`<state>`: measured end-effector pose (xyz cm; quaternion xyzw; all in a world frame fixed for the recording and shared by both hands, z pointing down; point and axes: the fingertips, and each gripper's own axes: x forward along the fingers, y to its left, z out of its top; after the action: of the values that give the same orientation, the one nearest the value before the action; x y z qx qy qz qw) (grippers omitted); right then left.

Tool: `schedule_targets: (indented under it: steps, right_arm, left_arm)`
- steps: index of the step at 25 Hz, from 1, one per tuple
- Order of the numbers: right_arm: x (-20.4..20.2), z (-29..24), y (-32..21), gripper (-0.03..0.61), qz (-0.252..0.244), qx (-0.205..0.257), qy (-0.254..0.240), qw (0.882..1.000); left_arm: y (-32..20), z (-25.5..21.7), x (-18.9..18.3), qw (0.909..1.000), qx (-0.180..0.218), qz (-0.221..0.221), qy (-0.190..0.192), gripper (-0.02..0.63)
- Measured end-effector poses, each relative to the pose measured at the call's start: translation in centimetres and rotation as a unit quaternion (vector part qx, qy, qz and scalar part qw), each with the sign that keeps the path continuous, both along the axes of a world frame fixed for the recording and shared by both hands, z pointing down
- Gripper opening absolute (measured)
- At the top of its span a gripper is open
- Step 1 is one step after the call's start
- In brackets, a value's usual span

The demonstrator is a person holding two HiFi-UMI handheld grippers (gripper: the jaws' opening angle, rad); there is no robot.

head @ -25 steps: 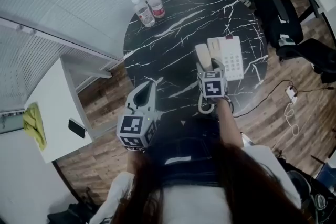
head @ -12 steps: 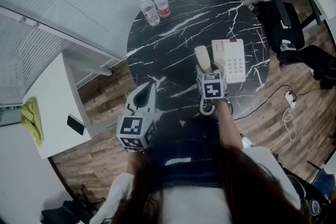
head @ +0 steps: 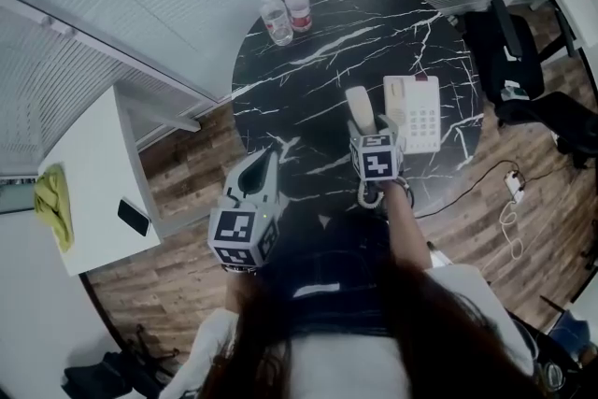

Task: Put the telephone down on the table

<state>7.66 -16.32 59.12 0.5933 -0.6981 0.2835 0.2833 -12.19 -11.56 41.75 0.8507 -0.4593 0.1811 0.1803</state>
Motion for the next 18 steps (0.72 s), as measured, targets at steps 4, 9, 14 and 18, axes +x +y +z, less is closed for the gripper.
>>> schedule_targets:
  steps: [4,9,14,18]
  right_arm:
    - [-0.5,0.0,0.0,0.23,-0.005,-0.001,0.001,1.0]
    - [-1.3,0.0,-0.1,0.231,-0.014,-0.003,0.002,1.0]
    - [-2.0,0.1,-0.2,0.23,-0.023,-0.003,0.002,1.0]
    - [-2.6,0.1,-0.2,0.23,-0.03,-0.003,0.001,1.0]
  left_arm:
    - [0.1,0.0,-0.4,1.0,0.001,-0.003,0.0,0.0]
    - [0.1,0.0,-1.0,0.9999,0.0,-0.009,0.004,0.0]
    - [0.3,0.1,-1.5,0.9999,0.001,-0.014,0.002,0.0]
    - [0.4,0.1,-2.0,0.9998,0.001,-0.02,0.003,0.0]
